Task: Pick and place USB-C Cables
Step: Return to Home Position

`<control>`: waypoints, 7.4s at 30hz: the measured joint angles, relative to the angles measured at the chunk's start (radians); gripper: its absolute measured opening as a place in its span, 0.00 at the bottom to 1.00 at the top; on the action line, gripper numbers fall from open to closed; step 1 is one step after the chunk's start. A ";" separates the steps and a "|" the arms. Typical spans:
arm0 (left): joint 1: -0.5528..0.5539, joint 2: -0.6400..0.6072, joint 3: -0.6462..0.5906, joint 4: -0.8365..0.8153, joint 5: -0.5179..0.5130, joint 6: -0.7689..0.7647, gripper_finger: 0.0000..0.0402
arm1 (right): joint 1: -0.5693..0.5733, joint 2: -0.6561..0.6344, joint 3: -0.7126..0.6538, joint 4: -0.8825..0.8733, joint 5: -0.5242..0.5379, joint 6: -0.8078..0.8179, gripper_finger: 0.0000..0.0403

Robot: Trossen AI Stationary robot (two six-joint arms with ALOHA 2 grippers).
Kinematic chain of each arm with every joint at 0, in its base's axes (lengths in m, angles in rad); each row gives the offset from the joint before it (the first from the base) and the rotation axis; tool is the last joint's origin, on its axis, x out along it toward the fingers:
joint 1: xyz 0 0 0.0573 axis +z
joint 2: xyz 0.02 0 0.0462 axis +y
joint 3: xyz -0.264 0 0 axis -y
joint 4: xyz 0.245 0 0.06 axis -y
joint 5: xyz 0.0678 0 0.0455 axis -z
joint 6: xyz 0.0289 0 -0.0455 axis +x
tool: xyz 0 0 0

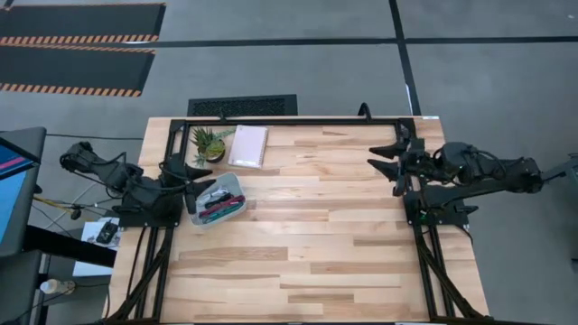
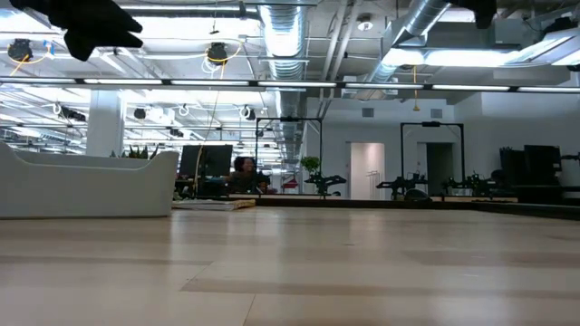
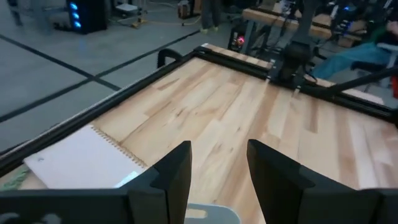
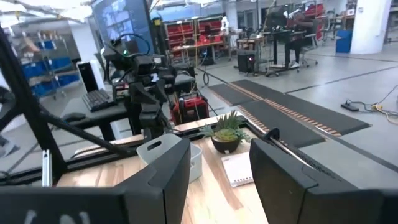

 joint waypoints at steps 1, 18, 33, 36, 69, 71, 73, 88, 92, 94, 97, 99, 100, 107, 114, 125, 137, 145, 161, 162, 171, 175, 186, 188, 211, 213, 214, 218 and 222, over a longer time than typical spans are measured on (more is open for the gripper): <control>0.000 -0.007 -0.005 0.003 -0.008 0.000 0.36 | -0.005 -0.013 -0.009 0.000 0.000 0.009 0.47; 0.000 -0.236 -0.057 0.019 -0.041 -0.004 0.36 | -0.017 -0.116 -0.238 0.091 0.003 0.099 0.47; 0.000 -0.385 -0.451 0.293 -0.052 -0.125 0.36 | -0.017 -0.114 -0.386 0.283 0.003 0.131 0.47; 0.001 -0.384 -0.503 0.358 -0.046 -0.155 0.36 | -0.016 -0.115 -0.405 0.290 0.003 0.143 0.47; 0.003 -0.356 -0.500 0.342 -0.071 -0.060 0.36 | -0.081 -0.115 -0.675 0.626 0.025 0.169 0.47; 0.003 -0.356 -0.500 0.342 -0.064 -0.046 0.36 | -0.082 -0.115 -0.675 0.626 0.024 0.169 0.47; 0.003 -0.356 -0.500 0.342 -0.063 -0.046 0.36 | -0.080 -0.115 -0.675 0.619 0.016 0.166 0.47; 0.003 -0.380 -0.466 0.682 0.278 0.414 0.36 | -0.076 -0.149 -0.676 1.009 -0.321 0.123 0.47; 0.004 -0.433 -0.429 0.677 0.330 0.505 0.36 | -0.076 -0.270 -0.664 1.008 -0.322 0.099 0.47; 0.005 -0.435 -0.416 0.675 0.344 0.534 0.36 | -0.076 -0.342 -0.641 0.890 -0.320 0.101 0.47; 0.006 -0.435 -0.410 0.651 0.369 0.541 0.36 | -0.074 -0.447 -0.584 0.626 -0.280 0.147 0.47; 0.006 -0.435 -0.417 0.627 0.379 0.526 0.36 | -0.069 -0.494 -0.564 0.492 -0.239 0.162 0.47; 0.006 -0.435 -0.422 0.616 0.386 0.514 0.36 | -0.066 -0.489 -0.558 0.470 -0.231 0.159 0.47; 0.007 -0.434 -0.502 0.633 0.425 0.455 0.36 | -0.083 -0.490 -0.597 0.407 -0.153 0.109 0.47; 0.028 -0.409 -0.585 0.685 0.454 0.425 0.36 | -0.087 -0.488 -0.677 0.394 -0.161 0.170 0.47; 0.108 -0.431 -0.586 0.664 0.566 0.376 0.36 | -0.086 -0.491 -0.677 0.293 -0.160 0.185 0.47; 0.204 -0.431 -0.587 0.621 0.812 0.401 0.36 | -0.086 -0.491 -0.678 0.217 -0.227 0.155 0.47; 0.275 -0.430 -0.587 0.620 0.835 0.379 0.36 | -0.086 -0.491 -0.679 0.203 -0.270 0.147 0.47; 0.274 -0.430 -0.588 0.621 0.835 0.336 0.36 | -0.089 -0.478 -0.679 0.200 -0.271 0.063 0.47; 0.274 -0.430 -0.588 0.622 0.838 0.324 0.36 | -0.091 -0.478 -0.679 0.200 -0.271 0.063 0.47; 0.276 -0.430 -0.588 0.630 0.871 0.311 0.36 | -0.152 -0.478 -0.679 0.200 -0.270 0.044 0.47; 0.276 -0.430 -0.588 0.630 0.871 0.311 0.36 | -0.193 -0.478 -0.679 0.201 -0.270 0.029 0.47; 0.276 -0.431 -0.588 0.630 0.869 0.336 0.36 | -0.239 -0.478 -0.680 0.201 -0.268 -0.063 0.47; 0.276 -0.431 -0.588 0.630 0.869 0.336 0.36 | -0.239 -0.478 -0.680 0.201 -0.268 -0.085 0.47; 0.276 -0.431 -0.588 0.630 0.868 0.336 0.36 | -0.239 -0.478 -0.680 0.206 -0.268 0.036 0.47; 0.276 -0.431 -0.588 0.630 0.868 0.336 0.36 | -0.239 -0.478 -0.680 0.206 -0.268 0.036 0.47; 0.276 -0.431 -0.588 0.630 0.868 0.336 0.36 | -0.239 -0.478 -0.680 0.206 -0.268 0.036 0.47; 0.276 -0.431 -0.588 0.630 0.868 0.336 0.36 | -0.239 -0.478 -0.680 0.206 -0.268 0.036 0.47; 0.276 -0.431 -0.588 0.630 0.868 0.336 0.36 | -0.239 -0.478 -0.680 0.206 -0.267 0.037 0.47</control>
